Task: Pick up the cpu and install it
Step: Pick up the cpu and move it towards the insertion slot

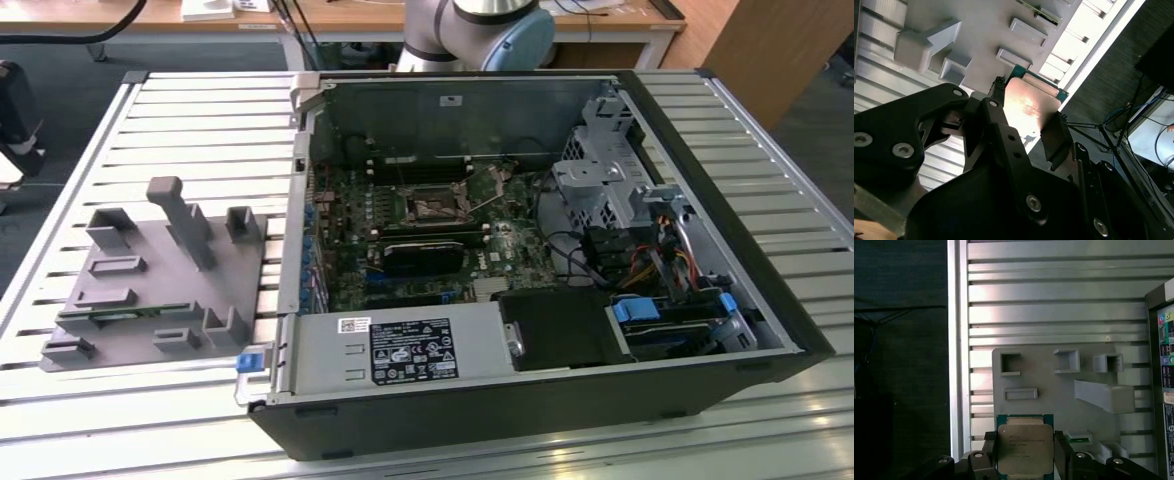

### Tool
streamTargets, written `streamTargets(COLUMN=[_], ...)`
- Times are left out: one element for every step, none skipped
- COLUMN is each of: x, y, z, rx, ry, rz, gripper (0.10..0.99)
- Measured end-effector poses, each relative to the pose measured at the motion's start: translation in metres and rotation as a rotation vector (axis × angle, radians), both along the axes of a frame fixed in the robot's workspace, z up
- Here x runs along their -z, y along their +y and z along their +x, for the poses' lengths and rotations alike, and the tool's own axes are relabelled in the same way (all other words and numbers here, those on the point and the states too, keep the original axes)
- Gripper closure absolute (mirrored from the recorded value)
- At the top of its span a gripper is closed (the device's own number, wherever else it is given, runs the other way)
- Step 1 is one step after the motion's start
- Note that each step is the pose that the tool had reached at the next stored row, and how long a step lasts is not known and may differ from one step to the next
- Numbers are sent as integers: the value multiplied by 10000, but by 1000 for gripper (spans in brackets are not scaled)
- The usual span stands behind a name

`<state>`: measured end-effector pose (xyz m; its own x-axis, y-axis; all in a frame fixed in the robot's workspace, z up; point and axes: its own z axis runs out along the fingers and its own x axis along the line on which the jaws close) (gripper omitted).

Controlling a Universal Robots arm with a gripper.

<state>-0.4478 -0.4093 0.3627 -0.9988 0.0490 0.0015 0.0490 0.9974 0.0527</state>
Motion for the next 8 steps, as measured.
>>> streamTargets(x=[-6, -15, -23, -31, -40, -52, -64, -80], y=[0, 0, 0, 0, 0, 0, 0, 0], z=[0, 0, 0, 0, 0, 0, 1, 0], rx=[0, 0, 0, -1, 0, 0, 0, 0], ry=[-1, 0, 1, 0, 0, 1, 0, 0], rz=[0, 0, -1, 0, -1, -1, -1, 0], gripper=[549, 549, 549, 549, 549, 549, 549, 549])
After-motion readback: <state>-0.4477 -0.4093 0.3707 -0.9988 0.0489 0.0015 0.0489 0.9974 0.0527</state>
